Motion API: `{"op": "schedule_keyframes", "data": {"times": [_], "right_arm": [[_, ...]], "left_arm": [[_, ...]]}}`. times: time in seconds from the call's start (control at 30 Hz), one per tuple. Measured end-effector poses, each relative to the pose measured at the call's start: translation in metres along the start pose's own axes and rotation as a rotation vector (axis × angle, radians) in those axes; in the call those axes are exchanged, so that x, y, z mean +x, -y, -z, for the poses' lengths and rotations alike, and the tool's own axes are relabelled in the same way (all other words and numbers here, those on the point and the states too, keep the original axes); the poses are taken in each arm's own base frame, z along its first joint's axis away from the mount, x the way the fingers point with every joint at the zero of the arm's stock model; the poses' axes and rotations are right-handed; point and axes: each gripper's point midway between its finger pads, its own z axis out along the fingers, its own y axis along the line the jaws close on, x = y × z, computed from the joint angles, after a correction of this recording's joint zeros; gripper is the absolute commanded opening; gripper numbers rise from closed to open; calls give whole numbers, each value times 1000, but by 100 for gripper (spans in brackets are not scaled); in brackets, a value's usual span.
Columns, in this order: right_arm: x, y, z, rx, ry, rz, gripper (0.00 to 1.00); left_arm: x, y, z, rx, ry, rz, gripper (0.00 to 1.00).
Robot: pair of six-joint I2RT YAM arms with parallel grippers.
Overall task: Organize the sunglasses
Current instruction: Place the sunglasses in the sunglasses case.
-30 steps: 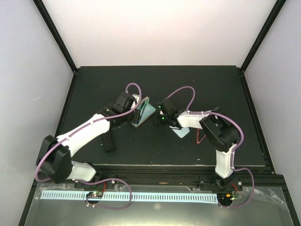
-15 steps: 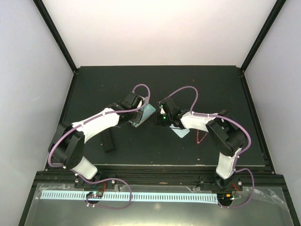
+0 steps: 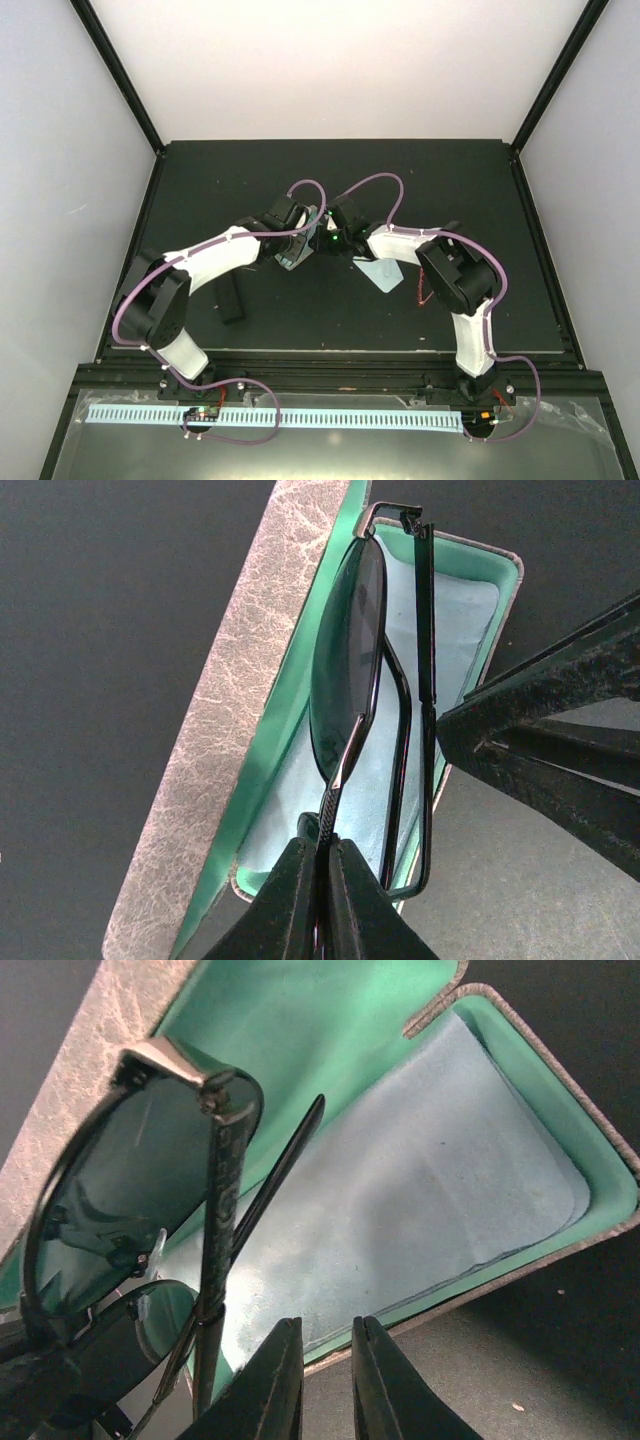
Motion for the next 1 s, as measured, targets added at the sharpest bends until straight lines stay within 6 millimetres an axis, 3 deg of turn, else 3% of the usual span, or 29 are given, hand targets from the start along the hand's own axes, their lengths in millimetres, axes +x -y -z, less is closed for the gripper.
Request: {"op": "schedule_keyframes", "data": {"times": [0.37, 0.67, 1.0], "right_arm": [[-10, -13, 0, -36, 9, 1, 17], [-2, -5, -14, -33, -18, -19, 16], [-7, -9, -16, -51, -1, -33, 16]], "left_arm": [[-8, 1, -10, -20, -8, -24, 2], [-6, 2, -12, -24, -14, -39, 4], [-1, 7, -19, -20, -37, -63, 23]]}}
